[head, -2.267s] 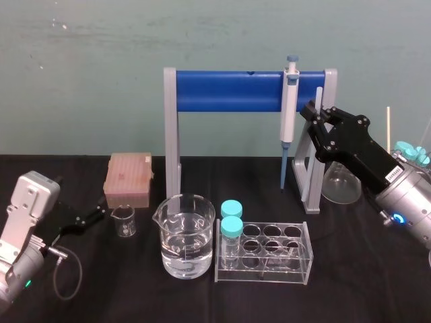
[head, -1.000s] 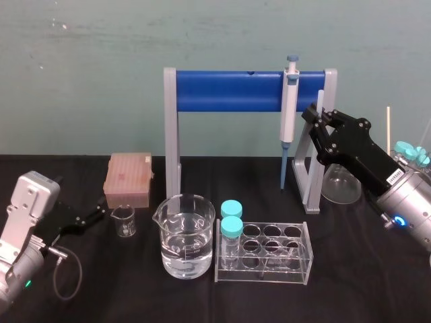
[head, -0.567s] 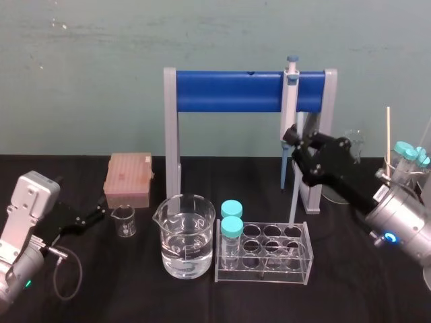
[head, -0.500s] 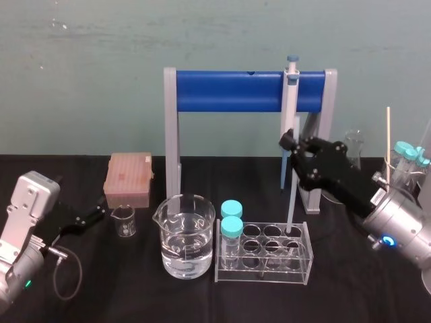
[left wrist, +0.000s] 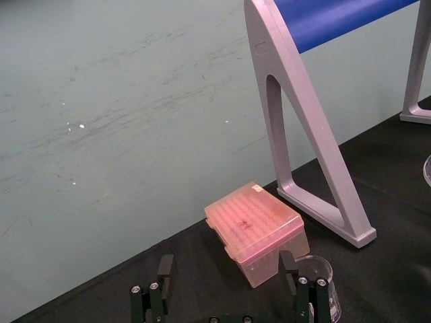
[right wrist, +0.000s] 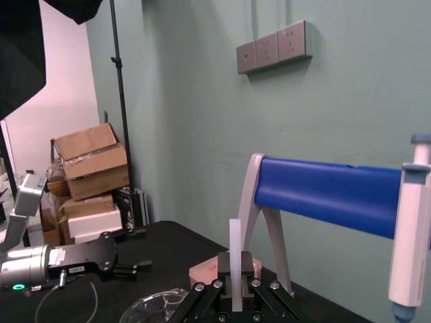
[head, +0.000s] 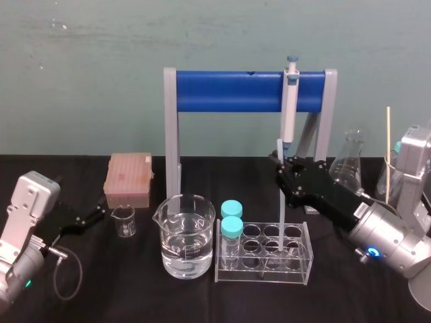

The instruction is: Pick up the stirring rod with one hand, then place it down.

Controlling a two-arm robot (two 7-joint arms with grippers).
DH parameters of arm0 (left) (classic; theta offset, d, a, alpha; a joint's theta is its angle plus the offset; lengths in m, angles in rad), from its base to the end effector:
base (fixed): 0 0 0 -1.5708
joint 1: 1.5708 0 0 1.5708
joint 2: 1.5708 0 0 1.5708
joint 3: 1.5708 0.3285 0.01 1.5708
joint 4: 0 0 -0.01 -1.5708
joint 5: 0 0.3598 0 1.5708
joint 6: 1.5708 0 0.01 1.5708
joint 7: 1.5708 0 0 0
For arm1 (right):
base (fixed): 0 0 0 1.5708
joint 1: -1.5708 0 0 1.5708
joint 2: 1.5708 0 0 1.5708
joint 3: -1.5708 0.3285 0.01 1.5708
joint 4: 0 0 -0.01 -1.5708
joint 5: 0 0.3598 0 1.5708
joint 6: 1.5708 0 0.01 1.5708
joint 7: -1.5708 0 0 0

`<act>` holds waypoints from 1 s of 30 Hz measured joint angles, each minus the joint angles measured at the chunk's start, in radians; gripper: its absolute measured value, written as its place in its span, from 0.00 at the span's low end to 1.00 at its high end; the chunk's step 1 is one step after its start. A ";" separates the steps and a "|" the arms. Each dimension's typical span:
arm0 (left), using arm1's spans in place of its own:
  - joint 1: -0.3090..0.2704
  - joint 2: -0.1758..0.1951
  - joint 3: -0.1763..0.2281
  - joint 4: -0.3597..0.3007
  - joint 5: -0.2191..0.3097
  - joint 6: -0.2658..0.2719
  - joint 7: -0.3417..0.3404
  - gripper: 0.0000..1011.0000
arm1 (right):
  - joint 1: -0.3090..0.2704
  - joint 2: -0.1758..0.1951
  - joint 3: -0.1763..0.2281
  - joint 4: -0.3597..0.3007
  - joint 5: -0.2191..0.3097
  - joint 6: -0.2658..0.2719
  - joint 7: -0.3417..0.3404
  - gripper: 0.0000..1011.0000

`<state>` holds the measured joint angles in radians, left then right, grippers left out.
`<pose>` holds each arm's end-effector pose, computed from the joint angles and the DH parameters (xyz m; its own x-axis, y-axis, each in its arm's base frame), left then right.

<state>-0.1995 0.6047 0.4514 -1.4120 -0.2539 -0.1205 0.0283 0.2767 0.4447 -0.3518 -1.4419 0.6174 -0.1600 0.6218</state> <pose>0.4126 0.0911 -0.3431 0.2923 0.8803 0.3738 -0.9553 0.2873 0.0703 0.4494 -0.0494 -0.2908 0.7635 -0.6459 0.0007 0.6332 0.7488 0.1958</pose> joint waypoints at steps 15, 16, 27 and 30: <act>0.000 0.000 0.000 0.000 0.000 0.000 0.000 0.99 | 0.052 -0.049 -0.033 0.112 -0.027 -0.041 0.006 0.07; 0.000 0.000 0.000 0.000 0.000 0.000 0.000 0.99 | 0.057 -0.054 -0.034 0.122 -0.030 -0.046 0.006 0.07; 0.000 0.000 0.000 0.000 0.000 0.000 0.000 0.99 | 0.077 -0.081 -0.042 0.184 -0.050 -0.048 0.005 0.07; 0.000 0.000 0.000 0.000 0.000 0.000 0.000 0.99 | 0.080 -0.086 -0.044 0.194 -0.052 -0.041 0.005 0.07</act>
<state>-0.1995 0.6047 0.4513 -1.4120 -0.2539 -0.1205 0.0283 0.3568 0.3590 -0.3961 -1.2483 0.5653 -0.2011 0.6269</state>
